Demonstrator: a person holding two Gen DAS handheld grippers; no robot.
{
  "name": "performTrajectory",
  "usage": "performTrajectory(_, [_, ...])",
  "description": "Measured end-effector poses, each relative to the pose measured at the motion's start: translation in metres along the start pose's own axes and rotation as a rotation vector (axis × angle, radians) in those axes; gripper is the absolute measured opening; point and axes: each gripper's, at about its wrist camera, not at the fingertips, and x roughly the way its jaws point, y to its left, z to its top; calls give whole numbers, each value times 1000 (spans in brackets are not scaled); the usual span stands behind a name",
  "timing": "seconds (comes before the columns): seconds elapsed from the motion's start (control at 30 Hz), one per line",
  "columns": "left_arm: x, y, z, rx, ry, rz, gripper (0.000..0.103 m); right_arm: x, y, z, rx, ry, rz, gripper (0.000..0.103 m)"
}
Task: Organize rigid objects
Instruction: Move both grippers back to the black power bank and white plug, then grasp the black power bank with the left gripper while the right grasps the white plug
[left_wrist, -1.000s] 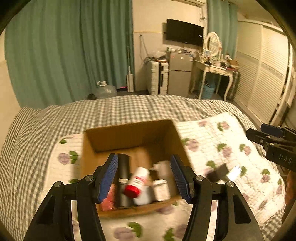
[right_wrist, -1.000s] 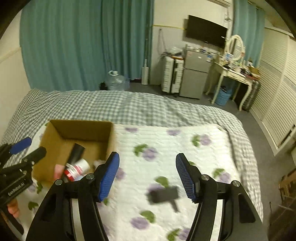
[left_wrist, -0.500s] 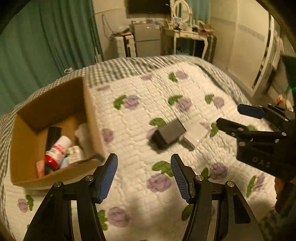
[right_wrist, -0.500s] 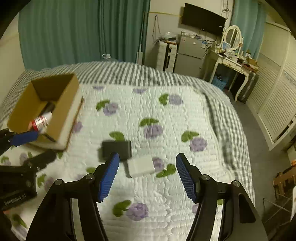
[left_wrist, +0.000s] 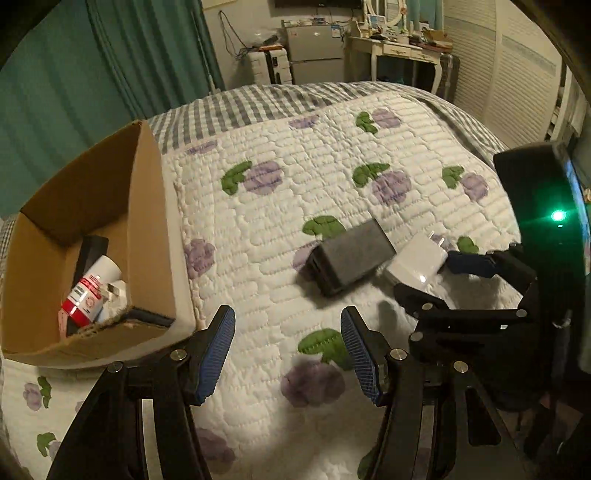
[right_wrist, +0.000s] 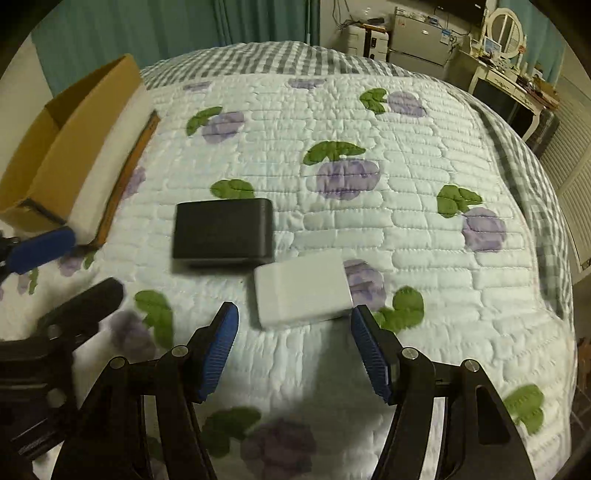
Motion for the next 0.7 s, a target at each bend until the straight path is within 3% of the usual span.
performTrajectory(0.03, [0,1,1,-3,-2,2,62,2,-2,1,10,-3,-8,56])
performTrajectory(0.23, [5,1,5,-32,12,-2,62,-16,-11,-2,46,-60,-18,55])
performTrajectory(0.27, [5,-1,6,-36,14,-7,62,-25,-16,-2,61,-84,-20,51])
performTrajectory(0.3, [6,-4,7,-38,15,-14,62,-35,-23,-1,81,-118,-26,18])
performTrajectory(0.43, [9,-20,12,-23,9,-36,62,-50,-37,0,80,-146,-85,16])
performTrajectory(0.57, [19,-31,15,4,14,-32,62,-42,-45,-5,120,-136,28,16])
performTrajectory(0.67, [23,-35,19,30,-8,-21,62,-42,-45,-6,125,-145,26,27])
performTrajectory(0.7, [25,-38,21,46,-17,-15,62,-41,-47,-7,138,-145,21,36])
